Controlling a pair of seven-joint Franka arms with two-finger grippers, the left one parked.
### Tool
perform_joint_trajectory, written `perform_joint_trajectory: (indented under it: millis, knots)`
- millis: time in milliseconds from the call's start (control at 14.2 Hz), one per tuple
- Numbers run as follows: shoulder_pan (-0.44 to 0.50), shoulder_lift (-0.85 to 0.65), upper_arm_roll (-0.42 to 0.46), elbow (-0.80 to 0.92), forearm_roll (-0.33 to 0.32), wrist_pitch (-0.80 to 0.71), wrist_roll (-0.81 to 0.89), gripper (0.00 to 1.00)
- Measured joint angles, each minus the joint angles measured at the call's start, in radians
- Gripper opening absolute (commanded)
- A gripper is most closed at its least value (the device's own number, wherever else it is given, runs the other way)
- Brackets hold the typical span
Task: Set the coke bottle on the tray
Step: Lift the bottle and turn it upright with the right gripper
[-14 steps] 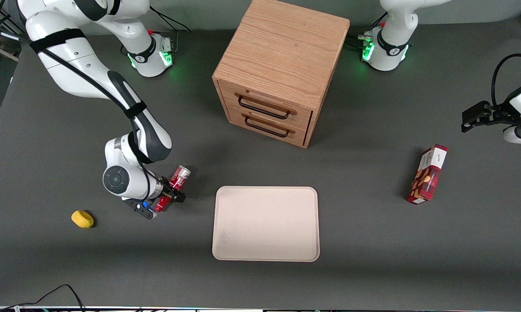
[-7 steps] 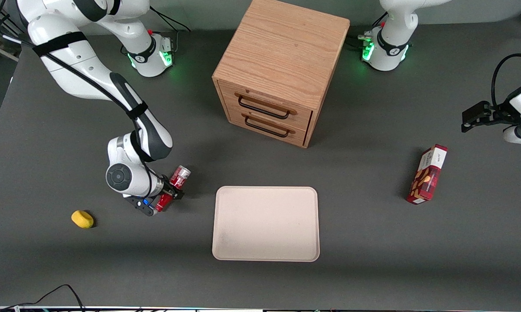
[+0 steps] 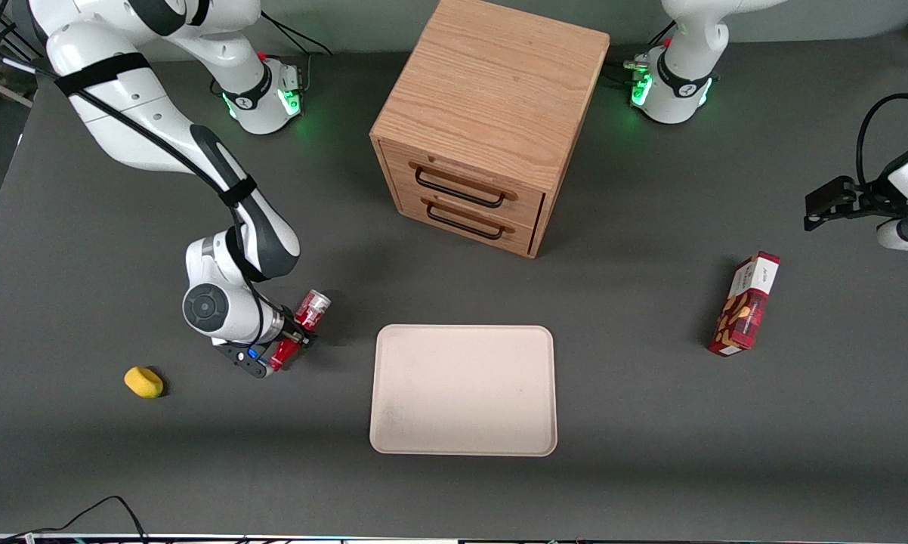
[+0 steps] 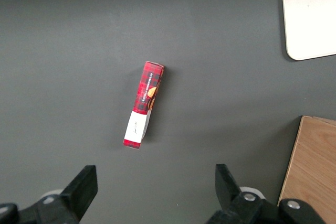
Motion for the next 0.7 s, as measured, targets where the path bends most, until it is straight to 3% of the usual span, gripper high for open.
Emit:
perform_joint_trajectory:
  millis: [282, 704]
  knots:
    - [-0.005, -0.11, -0.011, 0.059, -0.001, -0.15, -0.133, 0.0]
    - [-0.005, -0.25, -0.006, 0.357, 0.012, -0.591, -0.38, 0.0]
